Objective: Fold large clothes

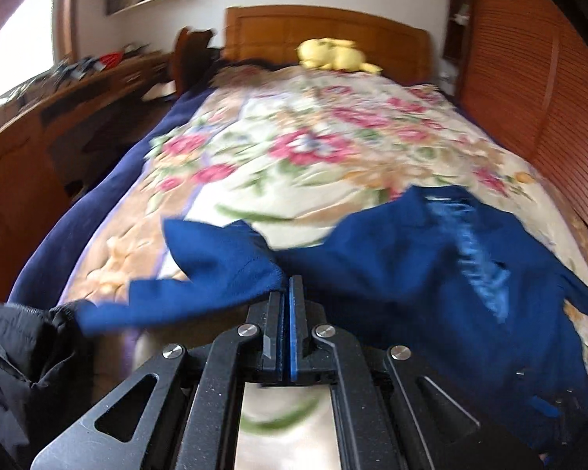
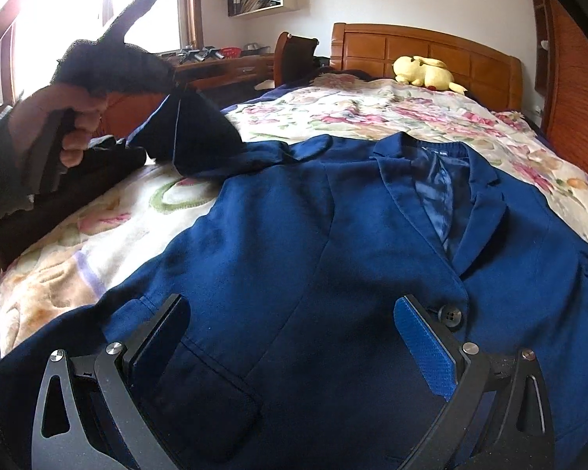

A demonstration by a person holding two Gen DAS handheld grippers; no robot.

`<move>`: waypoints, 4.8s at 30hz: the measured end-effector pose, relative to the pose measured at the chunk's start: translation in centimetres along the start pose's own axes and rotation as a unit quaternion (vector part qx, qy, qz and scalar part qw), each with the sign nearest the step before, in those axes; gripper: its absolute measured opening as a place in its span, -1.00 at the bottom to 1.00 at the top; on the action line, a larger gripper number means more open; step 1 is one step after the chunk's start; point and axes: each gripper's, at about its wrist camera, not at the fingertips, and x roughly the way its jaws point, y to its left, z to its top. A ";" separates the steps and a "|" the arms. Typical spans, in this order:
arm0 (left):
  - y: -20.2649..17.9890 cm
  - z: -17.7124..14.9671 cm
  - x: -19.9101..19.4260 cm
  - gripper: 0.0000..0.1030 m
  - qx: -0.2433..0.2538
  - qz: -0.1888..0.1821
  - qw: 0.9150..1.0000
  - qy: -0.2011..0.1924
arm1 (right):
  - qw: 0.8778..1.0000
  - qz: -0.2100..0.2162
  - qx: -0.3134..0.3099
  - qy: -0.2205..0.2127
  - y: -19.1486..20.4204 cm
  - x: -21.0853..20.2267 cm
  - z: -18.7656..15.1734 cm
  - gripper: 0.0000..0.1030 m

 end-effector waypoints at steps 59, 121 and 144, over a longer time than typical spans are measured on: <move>6.5 -13.2 -11.6 0.10 -0.010 -0.043 0.998 -0.035 | 0.993 0.014 -0.100 0.063 6.0 11.9 14.9 -0.91; -2.6 -13.8 -9.8 0.11 0.053 -0.086 0.995 -0.010 | 0.999 0.026 -0.032 -0.010 1.9 2.1 7.4 -0.88; -9.6 -12.0 -9.7 0.11 0.072 -0.151 0.986 -0.018 | 0.981 -0.138 0.123 0.051 -6.2 -12.4 -7.5 -0.70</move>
